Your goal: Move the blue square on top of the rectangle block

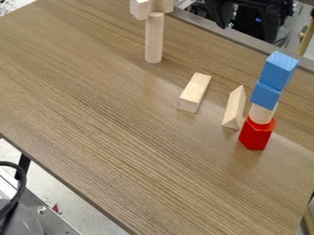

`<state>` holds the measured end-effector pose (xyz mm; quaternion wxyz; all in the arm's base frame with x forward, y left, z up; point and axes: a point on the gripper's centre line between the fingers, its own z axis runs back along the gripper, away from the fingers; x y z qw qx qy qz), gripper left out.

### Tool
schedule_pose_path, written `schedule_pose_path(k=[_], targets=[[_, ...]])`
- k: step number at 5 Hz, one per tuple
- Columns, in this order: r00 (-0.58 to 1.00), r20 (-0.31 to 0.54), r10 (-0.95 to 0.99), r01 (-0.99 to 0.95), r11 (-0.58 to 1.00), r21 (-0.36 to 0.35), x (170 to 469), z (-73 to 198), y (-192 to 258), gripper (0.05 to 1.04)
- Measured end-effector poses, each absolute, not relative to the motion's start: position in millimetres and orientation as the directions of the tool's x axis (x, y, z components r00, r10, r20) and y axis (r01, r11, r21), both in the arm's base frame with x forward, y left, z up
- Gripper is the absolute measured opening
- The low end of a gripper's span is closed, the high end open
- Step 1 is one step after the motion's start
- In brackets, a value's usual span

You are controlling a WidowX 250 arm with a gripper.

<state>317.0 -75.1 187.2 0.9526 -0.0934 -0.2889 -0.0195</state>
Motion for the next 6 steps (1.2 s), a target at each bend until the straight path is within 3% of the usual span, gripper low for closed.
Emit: schedule_pose_path(k=[2, 5, 6], targets=[[0.835, 0.550, -0.014, 0.138, 0.973, -0.184, 326.1, 190.6, -99.3, 1.001], [0.842, 0.534, -0.074, 0.153, 0.983, -0.104, 344.2, 154.0, -117.1, 1.001], [0.828, 0.557, -0.066, 0.143, 0.985, -0.095, 348.2, 153.1, -117.6, 1.001]])
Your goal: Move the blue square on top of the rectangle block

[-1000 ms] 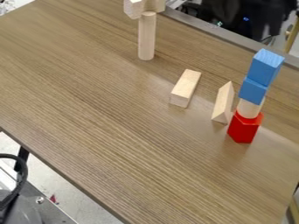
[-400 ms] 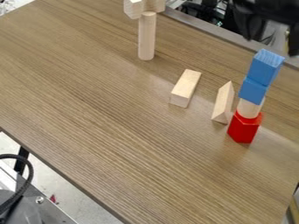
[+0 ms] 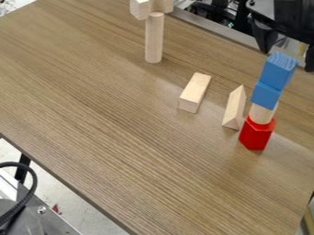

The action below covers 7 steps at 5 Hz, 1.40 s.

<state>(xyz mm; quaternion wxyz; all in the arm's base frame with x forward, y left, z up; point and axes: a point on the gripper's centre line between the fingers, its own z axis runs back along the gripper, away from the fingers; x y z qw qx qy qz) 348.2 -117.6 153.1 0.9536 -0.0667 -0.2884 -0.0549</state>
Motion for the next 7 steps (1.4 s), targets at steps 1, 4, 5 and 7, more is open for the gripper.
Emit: schedule_pose_path(k=[1, 4, 5, 7], targets=[[0.833, 0.550, -0.058, 0.128, 0.988, -0.089, 344.0, 145.7, -118.2, 0.950], [0.839, 0.544, -0.033, 0.109, 0.988, -0.108, 337.2, 146.3, -118.6, 0.574], [0.831, 0.557, -0.017, 0.110, 0.985, -0.134, 335.3, 156.8, -116.8, 0.574], [0.806, 0.578, 0.131, -0.045, 0.986, -0.159, 351.0, 173.0, -66.6, 0.574]])
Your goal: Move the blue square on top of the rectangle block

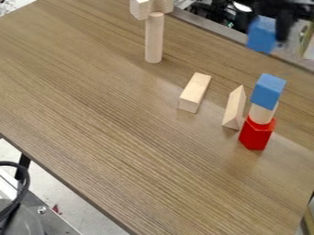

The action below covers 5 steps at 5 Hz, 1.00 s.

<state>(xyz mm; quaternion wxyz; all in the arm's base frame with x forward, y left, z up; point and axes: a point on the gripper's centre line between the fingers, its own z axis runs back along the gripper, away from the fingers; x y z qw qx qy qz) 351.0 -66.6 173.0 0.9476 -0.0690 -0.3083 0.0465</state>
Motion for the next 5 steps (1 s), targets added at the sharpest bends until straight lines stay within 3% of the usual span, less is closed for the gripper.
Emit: schedule_pose_path(k=[3, 5], targets=[[0.887, 0.433, 0.159, -0.150, 0.987, -0.054, 360.3, 103.3, -24.6, 0.573], [0.914, 0.374, 0.157, -0.173, 0.985, 0.011, 360.1, 75.1, -8.1, 0.573]])
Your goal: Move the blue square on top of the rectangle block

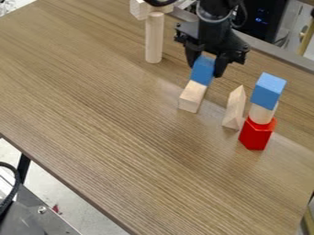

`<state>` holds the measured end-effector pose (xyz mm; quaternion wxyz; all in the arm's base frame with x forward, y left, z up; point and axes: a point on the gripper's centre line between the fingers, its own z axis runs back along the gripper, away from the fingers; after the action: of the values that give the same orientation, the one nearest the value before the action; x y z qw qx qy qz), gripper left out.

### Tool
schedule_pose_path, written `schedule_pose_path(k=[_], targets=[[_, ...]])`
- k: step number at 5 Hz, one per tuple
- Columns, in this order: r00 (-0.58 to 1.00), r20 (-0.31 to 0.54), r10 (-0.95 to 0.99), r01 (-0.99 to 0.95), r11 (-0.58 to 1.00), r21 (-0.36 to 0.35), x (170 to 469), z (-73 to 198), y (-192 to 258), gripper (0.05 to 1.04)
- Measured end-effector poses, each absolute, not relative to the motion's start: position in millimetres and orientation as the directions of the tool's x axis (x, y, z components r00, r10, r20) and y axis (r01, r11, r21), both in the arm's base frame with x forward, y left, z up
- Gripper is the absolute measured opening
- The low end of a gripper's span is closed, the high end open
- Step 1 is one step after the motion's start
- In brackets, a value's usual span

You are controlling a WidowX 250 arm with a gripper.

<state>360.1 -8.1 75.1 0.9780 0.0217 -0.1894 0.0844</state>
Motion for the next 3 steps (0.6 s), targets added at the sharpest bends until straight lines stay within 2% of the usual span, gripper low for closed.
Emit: schedule_pose_path(k=[1, 3], targets=[[0.923, 0.348, 0.161, -0.185, 0.982, 0.035, 359.4, 63.1, 0.4, 0.573], [0.917, 0.355, 0.181, -0.208, 0.977, 0.041, 360.4, 60.6, 4.0, 0.573]])
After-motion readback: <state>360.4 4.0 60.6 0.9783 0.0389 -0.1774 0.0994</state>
